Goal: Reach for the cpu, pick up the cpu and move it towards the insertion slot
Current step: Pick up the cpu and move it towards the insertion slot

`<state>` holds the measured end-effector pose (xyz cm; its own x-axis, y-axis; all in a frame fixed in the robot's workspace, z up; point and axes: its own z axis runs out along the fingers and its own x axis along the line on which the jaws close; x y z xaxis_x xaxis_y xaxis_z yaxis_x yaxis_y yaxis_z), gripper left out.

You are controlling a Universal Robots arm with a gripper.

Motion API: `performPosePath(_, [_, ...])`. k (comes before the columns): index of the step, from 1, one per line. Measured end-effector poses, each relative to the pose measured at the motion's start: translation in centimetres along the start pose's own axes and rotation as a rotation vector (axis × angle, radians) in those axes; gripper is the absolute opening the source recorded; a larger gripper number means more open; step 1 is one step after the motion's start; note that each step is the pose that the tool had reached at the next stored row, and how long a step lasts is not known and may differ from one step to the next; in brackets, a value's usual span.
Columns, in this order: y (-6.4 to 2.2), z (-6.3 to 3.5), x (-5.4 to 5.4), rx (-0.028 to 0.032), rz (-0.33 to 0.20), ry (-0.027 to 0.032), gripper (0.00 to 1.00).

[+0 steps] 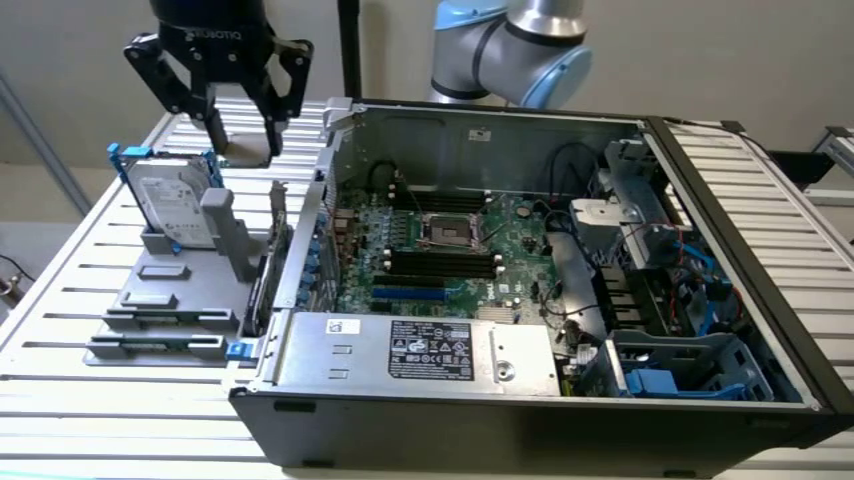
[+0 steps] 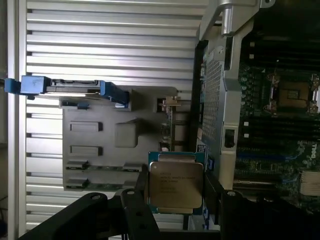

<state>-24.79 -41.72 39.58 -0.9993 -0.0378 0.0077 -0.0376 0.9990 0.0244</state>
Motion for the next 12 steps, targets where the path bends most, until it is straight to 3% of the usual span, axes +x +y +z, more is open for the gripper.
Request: performPosePath(12, [-0.21,-0.24,-5.5,-0.0137,0.000,-0.0003,0.54])
